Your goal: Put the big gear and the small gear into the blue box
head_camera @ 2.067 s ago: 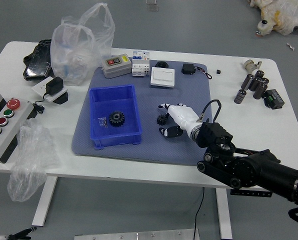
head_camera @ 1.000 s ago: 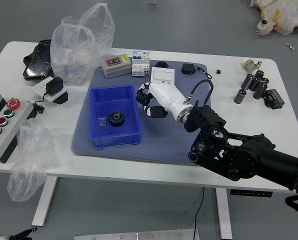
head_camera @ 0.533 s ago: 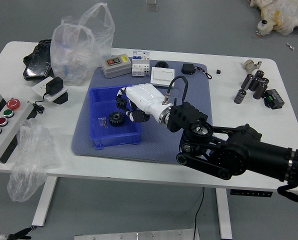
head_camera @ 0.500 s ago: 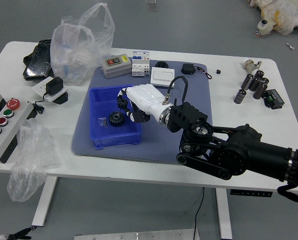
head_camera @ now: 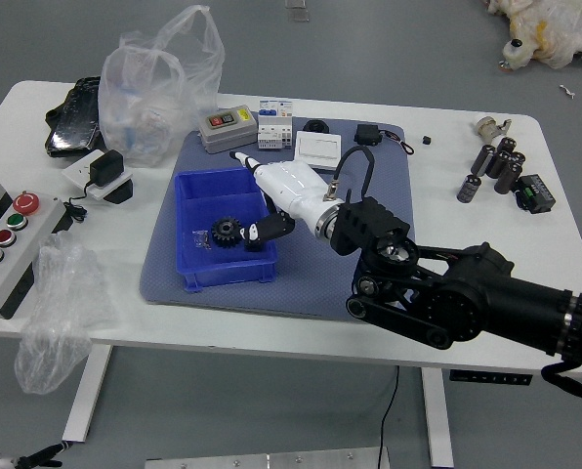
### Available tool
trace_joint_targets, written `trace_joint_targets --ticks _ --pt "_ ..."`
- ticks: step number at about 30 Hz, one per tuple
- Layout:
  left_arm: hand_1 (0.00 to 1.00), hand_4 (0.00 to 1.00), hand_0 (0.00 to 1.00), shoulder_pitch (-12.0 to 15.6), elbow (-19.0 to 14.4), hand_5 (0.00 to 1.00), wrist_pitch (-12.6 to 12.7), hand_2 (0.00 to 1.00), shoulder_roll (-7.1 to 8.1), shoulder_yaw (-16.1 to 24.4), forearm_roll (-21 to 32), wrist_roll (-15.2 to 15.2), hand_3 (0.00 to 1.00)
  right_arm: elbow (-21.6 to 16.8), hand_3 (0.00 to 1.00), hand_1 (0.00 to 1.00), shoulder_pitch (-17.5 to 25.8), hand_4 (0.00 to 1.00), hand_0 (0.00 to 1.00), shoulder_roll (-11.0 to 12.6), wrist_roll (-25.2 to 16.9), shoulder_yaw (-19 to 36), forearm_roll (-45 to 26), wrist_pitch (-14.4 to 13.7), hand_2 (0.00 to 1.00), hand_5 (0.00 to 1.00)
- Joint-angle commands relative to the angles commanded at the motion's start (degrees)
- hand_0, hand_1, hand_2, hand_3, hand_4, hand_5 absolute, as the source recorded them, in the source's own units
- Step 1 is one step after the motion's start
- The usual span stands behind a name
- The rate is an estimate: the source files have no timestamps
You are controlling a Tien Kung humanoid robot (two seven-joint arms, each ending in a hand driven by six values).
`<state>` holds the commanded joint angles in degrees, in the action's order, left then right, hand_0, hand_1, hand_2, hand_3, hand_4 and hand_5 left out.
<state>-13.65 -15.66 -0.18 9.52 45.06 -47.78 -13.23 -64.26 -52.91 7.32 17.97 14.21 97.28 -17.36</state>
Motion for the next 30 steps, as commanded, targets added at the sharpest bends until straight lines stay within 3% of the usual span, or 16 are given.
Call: trace_joint_targets --ticks 5,10,11,16,17,22,23,30 --pt "0.561 0.802 0.675 0.01 0.02 0.631 0.01 0.593 -0.06 -0.07 0.11 0.04 0.720 -0.19 0.998 0.138 1.12 0.923 0.361 0.83 -0.63 3.99 0.72 -2.09 0.190 0.419" --pt "0.561 0.802 0.675 0.15 0.03 0.631 0.09 0.593 -0.15 -0.01 0.29 0.01 0.720 -2.19 0.998 0.138 4.58 0.923 0.361 3.35 -3.06 10.59 -0.34 -6.14 0.190 0.419" --pt "0.561 0.801 0.675 0.17 0.05 0.630 0.11 0.593 -0.15 -0.05 0.38 0.06 0.719 -2.85 0.998 0.145 5.57 0.931 0.338 4.01 -3.99 11.93 -1.29 -7.03 0.218 0.605" --pt "0.561 0.801 0.675 0.20 0.18 0.630 0.33 0.593 -0.11 -0.28 0.92 0.49 0.719 -5.32 0.998 0.145 11.94 0.931 0.338 7.23 -9.57 20.30 -6.63 -10.01 0.218 0.605" --pt "0.561 0.798 0.675 0.19 0.19 0.629 0.34 0.593 -0.10 -0.23 0.87 0.52 0.724 -5.14 0.998 0.998 13.19 0.998 0.888 7.64 -10.02 22.04 -6.14 -9.56 0.998 0.850" --pt "0.561 0.798 0.675 0.17 0.27 0.629 0.37 0.593 -0.05 -0.47 1.21 0.77 0.724 -3.66 0.998 0.998 20.13 0.998 0.888 9.60 -12.22 31.41 -4.15 -8.72 0.998 0.850" --pt "0.561 0.797 0.675 0.15 0.29 0.626 0.36 0.593 -0.02 -0.44 1.18 0.78 0.723 -3.55 0.998 0.998 21.36 0.998 0.998 9.96 -12.54 33.11 -3.89 -8.80 0.998 0.855" --pt "0.567 0.796 0.675 -0.22 0.38 0.626 0.27 0.593 0.48 -0.50 1.03 0.93 0.723 -4.62 0.998 0.998 30.38 0.998 0.998 11.76 -13.40 45.14 0.60 -9.04 0.998 0.853"
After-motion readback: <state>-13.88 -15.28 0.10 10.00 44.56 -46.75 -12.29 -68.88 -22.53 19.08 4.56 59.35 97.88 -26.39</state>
